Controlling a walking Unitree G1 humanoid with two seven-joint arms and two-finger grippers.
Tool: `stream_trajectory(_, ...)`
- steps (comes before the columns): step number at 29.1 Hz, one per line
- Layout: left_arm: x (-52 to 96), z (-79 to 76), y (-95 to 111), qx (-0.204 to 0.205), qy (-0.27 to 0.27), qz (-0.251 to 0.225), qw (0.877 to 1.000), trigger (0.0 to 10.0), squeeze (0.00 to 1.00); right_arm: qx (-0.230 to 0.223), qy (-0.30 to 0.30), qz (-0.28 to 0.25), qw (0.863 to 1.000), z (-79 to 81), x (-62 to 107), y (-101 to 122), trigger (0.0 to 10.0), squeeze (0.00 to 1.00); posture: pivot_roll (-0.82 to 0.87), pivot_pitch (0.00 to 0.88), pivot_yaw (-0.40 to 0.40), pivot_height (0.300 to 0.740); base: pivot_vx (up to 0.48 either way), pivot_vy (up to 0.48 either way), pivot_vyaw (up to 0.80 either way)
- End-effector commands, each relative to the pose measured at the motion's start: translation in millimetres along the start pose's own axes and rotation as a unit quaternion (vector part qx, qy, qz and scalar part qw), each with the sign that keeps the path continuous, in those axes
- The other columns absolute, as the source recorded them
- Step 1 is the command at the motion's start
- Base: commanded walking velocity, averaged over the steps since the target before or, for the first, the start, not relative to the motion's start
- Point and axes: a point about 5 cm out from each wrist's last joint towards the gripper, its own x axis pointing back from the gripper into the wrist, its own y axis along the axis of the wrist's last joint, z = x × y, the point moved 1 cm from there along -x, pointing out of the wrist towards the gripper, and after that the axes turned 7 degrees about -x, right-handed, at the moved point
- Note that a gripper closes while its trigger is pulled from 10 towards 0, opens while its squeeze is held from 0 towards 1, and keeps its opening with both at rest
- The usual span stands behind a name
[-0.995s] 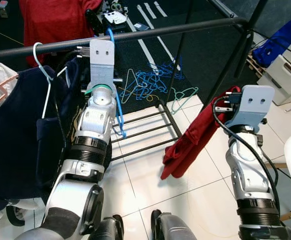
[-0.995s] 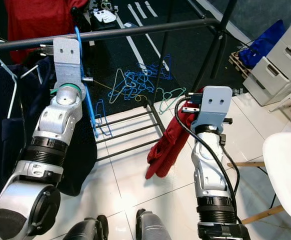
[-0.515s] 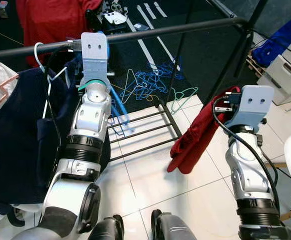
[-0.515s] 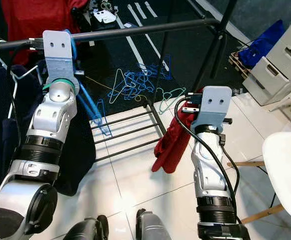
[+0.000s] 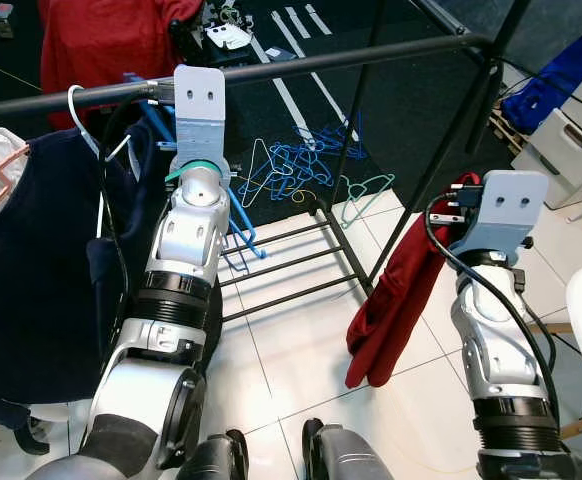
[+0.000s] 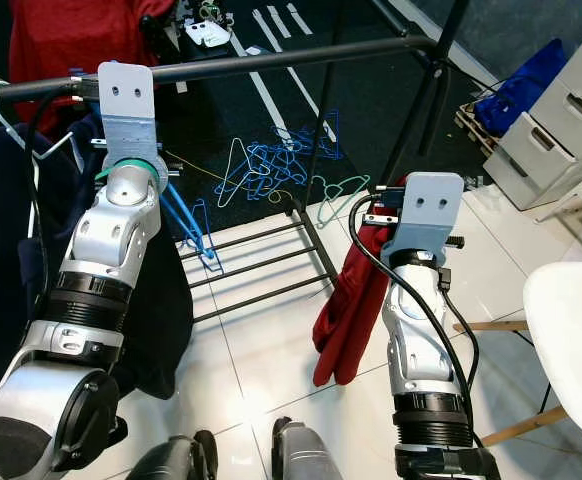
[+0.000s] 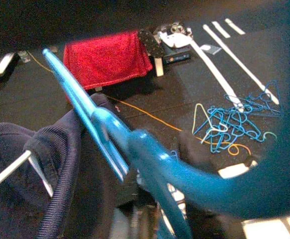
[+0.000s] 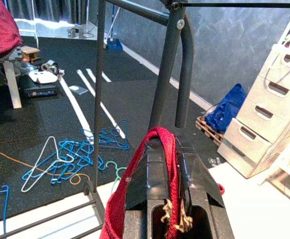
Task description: Hang hanger
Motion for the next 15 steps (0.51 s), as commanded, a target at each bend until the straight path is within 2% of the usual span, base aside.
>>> stream_trajectory(1,2.1,0.7,1.1,-0.005,-0.002,-0.005,1.0,0.0,0.0,-0.004,0.0,-0.006,1.0,0.0,0.4,0.6,10.0,0.0,-0.13,0.089,0.027,0.74,0.0,0.0,0.0)
stream_trajectory(8,3.7,5.8,5.8,-0.014,0.0,-0.023,1.0,0.0,0.0,-0.004,-0.001,-0.006,1.0,-0.1,0.2,1.0,10.0,0.0,-0.13,0.09,0.027,0.74,0.0,0.0,0.0)
stream_trajectory(10,5.7,6.4,9.3,-0.019,-0.015,-0.039,0.999,0.0,0.0,-0.004,-0.001,-0.006,1.0,-0.5,0.3,0.9,10.0,0.0,-0.13,0.092,0.026,0.74,0.0,0.0,0.0)
stream_trajectory(11,9.4,6.0,14.5,-0.027,-0.039,-0.064,0.997,0.0,0.0,-0.003,-0.002,-0.006,1.0,-0.8,0.5,1.0,10.0,0.0,-0.13,0.094,0.026,0.74,0.0,0.0,0.0)
stream_trajectory(12,9.4,6.0,14.5,-0.027,-0.039,-0.064,0.997,0.0,0.0,-0.003,-0.002,-0.006,1.0,-0.8,0.5,1.0,10.0,0.0,-0.13,0.094,0.026,0.74,0.0,0.0,0.0)
stream_trajectory(14,17.5,6.0,22.6,-0.051,-0.088,-0.102,0.99,0.0,0.0,-0.003,-0.002,-0.006,1.0,-1.3,0.7,1.1,10.0,0.0,-0.13,0.096,0.026,0.74,0.0,0.0,0.0)
stream_trajectory(15,17.5,6.0,22.6,-0.051,-0.088,-0.102,0.99,0.0,0.0,-0.003,-0.002,-0.006,1.0,-1.3,0.7,1.1,10.0,0.0,-0.13,0.096,0.026,0.74,0.0,0.0,0.0)
